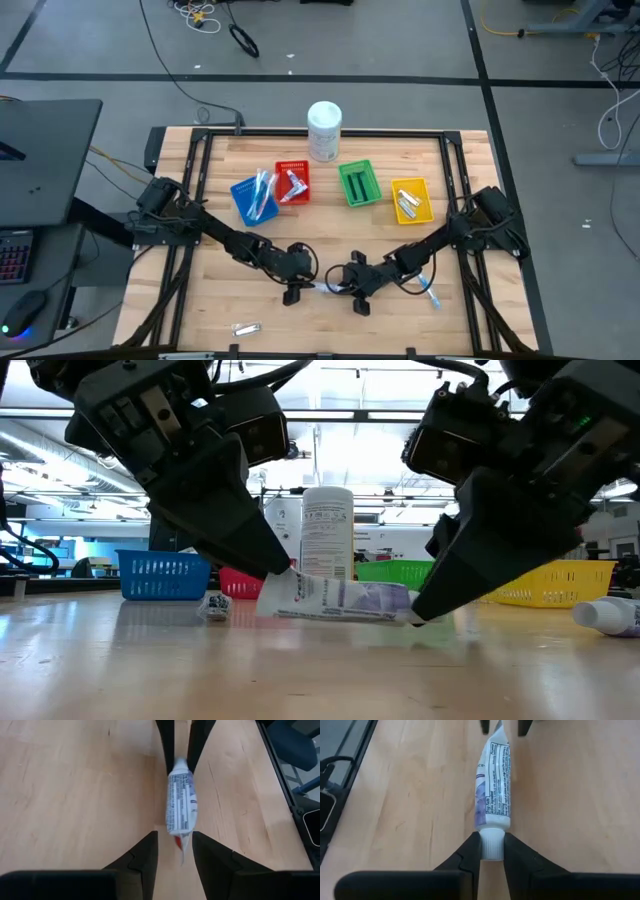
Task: Pick & Place Travel size toiletries
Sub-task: Put the white toothpaste into the red bin
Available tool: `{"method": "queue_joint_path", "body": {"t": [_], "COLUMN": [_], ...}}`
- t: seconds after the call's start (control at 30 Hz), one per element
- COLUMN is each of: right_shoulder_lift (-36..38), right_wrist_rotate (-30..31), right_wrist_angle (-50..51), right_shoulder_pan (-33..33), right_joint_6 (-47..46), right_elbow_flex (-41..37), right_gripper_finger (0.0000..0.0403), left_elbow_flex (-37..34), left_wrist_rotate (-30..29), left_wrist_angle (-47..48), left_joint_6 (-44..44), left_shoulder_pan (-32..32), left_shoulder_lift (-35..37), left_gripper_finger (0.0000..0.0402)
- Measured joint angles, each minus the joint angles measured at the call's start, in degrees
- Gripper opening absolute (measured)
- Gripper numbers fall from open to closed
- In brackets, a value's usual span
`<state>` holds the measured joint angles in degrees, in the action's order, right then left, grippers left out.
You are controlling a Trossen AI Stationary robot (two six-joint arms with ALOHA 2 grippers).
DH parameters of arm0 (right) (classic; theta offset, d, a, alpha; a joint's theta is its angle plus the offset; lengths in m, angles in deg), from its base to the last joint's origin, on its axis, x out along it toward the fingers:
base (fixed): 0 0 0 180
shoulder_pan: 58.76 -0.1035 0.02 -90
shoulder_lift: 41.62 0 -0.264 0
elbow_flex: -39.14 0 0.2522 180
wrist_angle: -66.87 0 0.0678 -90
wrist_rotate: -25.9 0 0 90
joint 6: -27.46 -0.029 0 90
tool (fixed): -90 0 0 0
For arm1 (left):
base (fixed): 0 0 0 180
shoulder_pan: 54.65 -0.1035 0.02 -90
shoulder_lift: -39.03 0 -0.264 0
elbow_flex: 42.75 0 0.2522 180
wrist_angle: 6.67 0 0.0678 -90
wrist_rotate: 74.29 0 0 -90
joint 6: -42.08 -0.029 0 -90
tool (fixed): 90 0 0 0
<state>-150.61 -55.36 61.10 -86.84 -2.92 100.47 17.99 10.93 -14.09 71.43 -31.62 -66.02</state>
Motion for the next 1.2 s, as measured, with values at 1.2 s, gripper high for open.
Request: {"method": "queue_joint_path", "body": {"t": [1.2], "right_shoulder_lift": [4.3], "right_wrist_rotate": [1.6], "right_wrist_angle": [8.1], "right_shoulder_pan": [5.1], "right_joint_6": [7.9], "right_elbow_flex": [0.0], "right_gripper_finger": [0.0146], "left_elbow_flex": [0.0], "left_wrist_rotate": [-1.1], "left_wrist_angle": [6.0], "left_joint_6": [-9.4], "left_shoulder_pan": [-1.0], "left_shoulder_lift": [3.6], "left_gripper_finger": [0.0005]}}
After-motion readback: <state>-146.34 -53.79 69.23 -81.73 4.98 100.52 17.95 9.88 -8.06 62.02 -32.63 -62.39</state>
